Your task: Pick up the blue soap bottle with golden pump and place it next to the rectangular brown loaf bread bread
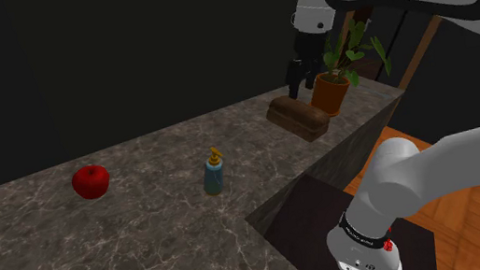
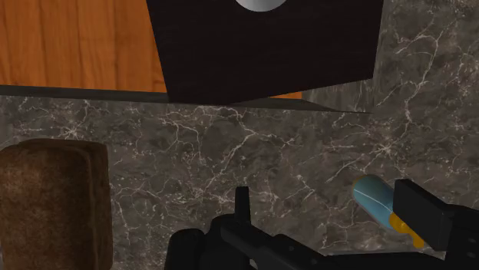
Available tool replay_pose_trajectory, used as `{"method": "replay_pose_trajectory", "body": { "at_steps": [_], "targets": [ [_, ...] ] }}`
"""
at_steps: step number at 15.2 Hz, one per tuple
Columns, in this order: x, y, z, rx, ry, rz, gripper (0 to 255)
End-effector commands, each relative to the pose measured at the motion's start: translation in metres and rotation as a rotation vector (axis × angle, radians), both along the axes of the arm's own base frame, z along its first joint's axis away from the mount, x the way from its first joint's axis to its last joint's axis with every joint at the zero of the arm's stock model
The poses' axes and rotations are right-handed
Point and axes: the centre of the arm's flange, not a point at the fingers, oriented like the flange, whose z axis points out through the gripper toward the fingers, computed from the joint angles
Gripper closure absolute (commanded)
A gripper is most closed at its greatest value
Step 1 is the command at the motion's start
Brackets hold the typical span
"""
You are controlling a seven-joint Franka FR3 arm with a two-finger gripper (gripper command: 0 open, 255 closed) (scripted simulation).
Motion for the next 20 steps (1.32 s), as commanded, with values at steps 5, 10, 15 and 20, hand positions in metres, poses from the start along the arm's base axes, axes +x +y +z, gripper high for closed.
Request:
{"method": "replay_pose_trajectory", "body": {
  "at_steps": [5,10,15,20],
  "targets": [
    [0.046,0.028,-0.028,-0.016,0.06,0.017,0],
    [0.101,0.064,-0.068,-0.037,0.135,0.038,0],
    [0.152,0.1,-0.113,-0.057,0.209,0.059,0],
    [0.199,0.136,-0.162,-0.077,0.284,0.08,0]
  ]
}}
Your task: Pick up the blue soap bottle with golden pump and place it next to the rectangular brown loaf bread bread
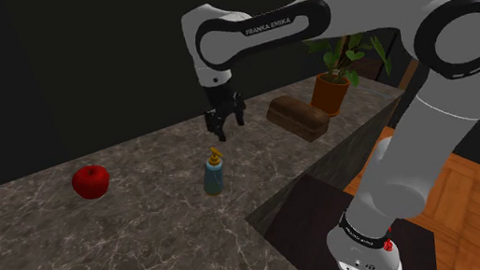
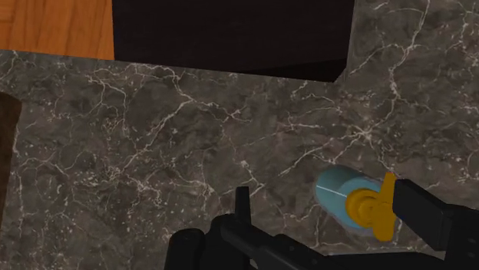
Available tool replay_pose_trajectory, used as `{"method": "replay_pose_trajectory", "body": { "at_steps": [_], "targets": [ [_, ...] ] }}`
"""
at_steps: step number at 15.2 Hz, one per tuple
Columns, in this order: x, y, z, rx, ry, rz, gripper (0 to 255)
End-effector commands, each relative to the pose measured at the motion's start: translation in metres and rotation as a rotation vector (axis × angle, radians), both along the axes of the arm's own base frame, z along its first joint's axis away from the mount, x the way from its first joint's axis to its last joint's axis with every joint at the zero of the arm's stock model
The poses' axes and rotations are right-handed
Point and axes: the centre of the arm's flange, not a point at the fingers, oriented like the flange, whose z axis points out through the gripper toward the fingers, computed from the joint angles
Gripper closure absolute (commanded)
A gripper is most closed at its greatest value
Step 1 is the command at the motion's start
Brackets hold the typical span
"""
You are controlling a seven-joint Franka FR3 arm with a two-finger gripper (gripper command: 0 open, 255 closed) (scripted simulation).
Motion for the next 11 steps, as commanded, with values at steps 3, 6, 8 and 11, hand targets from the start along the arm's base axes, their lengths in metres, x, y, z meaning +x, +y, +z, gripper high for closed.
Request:
{"method": "replay_pose_trajectory", "body": {
  "at_steps": [3,6,8,11],
  "targets": [
    [0.037,0.031,-0.043,-0.016,0.061,0.017,0],
    [0.062,0.053,-0.076,-0.028,0.105,0.03,0],
    [0.076,0.066,-0.097,-0.036,0.134,0.038,0],
    [0.069,0.063,-0.111,-0.036,0.134,0.038,0]
  ]
}}
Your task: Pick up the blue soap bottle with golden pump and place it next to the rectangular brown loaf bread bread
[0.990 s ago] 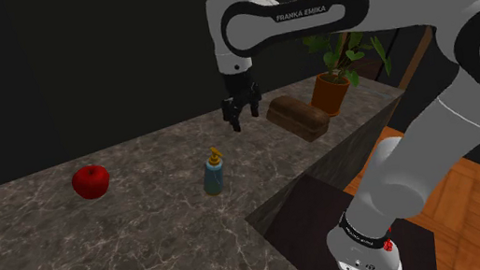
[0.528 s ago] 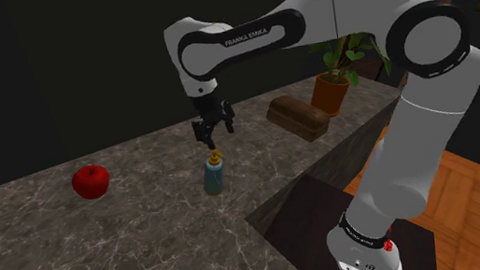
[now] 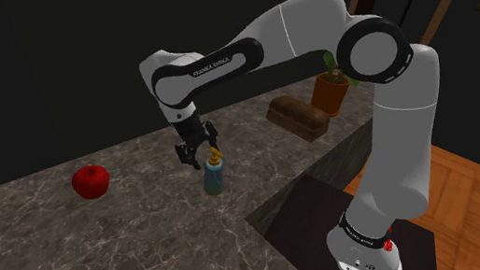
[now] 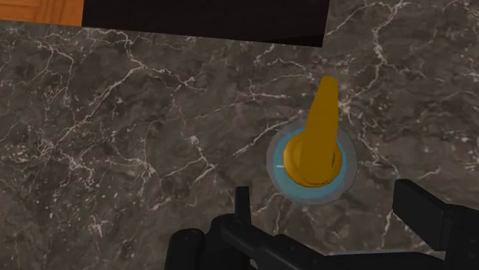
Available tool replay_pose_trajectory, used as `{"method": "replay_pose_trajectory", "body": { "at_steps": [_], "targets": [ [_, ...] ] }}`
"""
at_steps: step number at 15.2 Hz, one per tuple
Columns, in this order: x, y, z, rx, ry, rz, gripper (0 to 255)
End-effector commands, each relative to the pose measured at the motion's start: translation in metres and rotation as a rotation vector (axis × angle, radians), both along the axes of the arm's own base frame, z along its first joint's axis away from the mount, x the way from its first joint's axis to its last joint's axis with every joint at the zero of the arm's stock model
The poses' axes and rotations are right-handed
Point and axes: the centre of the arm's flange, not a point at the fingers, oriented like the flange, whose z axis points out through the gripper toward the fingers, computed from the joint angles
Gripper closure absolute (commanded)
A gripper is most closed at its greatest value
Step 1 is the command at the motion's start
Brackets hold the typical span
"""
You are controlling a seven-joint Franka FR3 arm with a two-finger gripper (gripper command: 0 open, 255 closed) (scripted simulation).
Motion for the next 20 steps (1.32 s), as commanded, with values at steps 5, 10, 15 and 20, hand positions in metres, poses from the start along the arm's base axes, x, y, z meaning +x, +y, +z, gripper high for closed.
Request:
{"method": "replay_pose_trajectory", "body": {
  "at_steps": [5,10,15,20],
  "targets": [
    [-0.011,-0.004,-0.027,0.0,0.001,0.0,0],
    [-0.011,-0.004,-0.027,0.0,0.001,0.0,0],
    [-0.011,-0.004,-0.027,0.0,0.001,0.0,255],
    [-0.011,-0.004,-0.027,0.0,0.001,0.0,255]
  ]
}}
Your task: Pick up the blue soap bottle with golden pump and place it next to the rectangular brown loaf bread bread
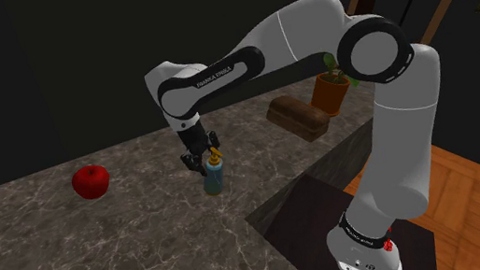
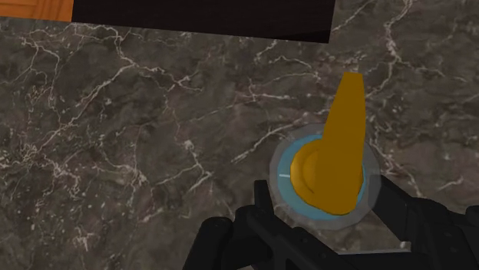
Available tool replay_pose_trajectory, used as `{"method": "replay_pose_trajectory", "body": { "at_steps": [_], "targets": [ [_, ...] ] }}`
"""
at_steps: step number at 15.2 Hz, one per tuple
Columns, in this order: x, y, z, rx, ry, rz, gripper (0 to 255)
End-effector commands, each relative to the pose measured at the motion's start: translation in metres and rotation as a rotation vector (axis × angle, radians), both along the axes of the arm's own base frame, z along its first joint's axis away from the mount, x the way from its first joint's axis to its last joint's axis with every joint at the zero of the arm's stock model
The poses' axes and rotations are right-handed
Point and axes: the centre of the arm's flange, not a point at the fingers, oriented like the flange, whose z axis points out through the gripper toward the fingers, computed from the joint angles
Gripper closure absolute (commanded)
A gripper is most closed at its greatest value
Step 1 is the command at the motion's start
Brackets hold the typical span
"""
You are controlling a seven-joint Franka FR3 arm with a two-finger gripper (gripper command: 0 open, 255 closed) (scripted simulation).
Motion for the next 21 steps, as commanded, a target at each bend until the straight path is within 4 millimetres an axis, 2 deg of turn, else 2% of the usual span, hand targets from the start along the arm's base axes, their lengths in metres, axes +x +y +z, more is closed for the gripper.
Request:
{"method": "replay_pose_trajectory", "body": {
  "at_steps": [1,3,21],
  "targets": [
    [0.0,0.0,0.0,0.0,0.001,0.0,255],
    [0.0,0.0,0.0,0.0,0.001,0.0,255],
    [0.0,0.0,0.095,0.0,0.001,0.0,255]
  ]
}}
